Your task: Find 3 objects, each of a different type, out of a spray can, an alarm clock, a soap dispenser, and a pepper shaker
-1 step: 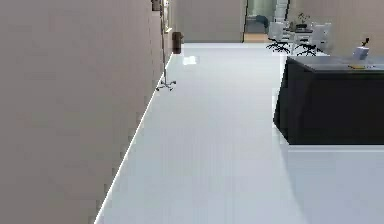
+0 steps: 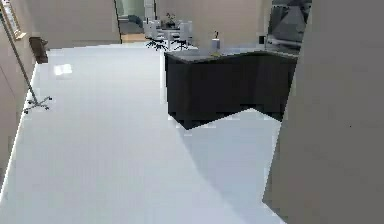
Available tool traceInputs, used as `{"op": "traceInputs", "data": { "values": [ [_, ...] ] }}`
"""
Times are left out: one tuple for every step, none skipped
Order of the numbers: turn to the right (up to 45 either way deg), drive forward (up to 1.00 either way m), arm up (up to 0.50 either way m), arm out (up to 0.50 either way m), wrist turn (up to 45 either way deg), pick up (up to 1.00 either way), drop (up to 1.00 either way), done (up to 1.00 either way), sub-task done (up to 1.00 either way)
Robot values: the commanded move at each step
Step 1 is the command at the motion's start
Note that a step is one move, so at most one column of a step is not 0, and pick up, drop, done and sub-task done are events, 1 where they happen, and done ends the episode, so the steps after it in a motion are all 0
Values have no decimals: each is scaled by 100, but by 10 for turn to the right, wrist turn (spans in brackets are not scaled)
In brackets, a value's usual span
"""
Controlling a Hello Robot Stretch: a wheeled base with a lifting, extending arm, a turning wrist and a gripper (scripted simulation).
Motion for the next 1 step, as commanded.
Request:
{"op": "traceInputs", "data": {
  "values": [
    [0,100,0,0,0,0,0,0,0]
  ]
}}
